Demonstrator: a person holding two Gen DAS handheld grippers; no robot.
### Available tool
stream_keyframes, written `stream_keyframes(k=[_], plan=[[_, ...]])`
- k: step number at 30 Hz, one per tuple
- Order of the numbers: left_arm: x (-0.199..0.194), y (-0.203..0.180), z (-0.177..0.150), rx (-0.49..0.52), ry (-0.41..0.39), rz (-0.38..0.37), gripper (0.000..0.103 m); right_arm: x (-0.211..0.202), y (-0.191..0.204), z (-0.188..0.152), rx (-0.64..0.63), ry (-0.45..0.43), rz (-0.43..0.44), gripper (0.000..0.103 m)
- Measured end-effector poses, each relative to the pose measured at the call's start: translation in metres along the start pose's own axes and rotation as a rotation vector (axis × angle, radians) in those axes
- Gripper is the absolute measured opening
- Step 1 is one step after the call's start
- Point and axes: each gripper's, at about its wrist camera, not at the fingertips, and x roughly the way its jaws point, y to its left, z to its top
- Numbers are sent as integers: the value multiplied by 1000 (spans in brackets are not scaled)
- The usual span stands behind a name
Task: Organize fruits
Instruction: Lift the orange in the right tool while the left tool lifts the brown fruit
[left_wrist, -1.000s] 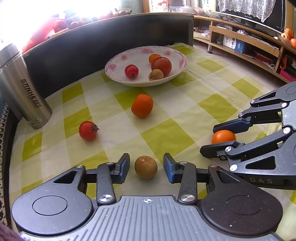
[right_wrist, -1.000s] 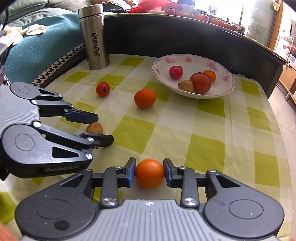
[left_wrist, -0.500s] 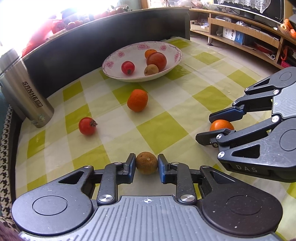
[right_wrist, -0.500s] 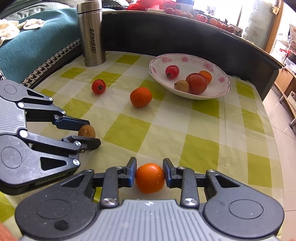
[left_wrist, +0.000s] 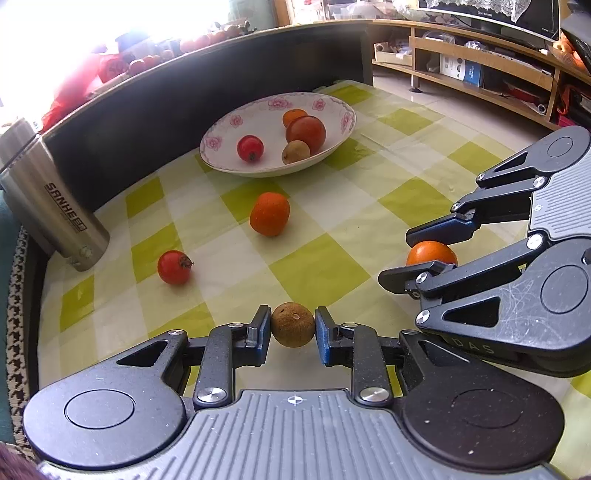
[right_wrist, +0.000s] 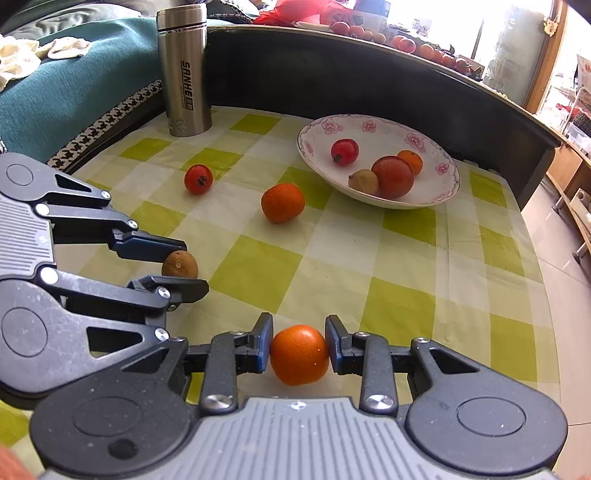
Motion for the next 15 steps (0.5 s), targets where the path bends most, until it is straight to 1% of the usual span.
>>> stream_keyframes(k=[15], plan=[[-1, -2, 2, 17, -5, 9, 33, 0, 1, 1, 1, 0, -2, 37]])
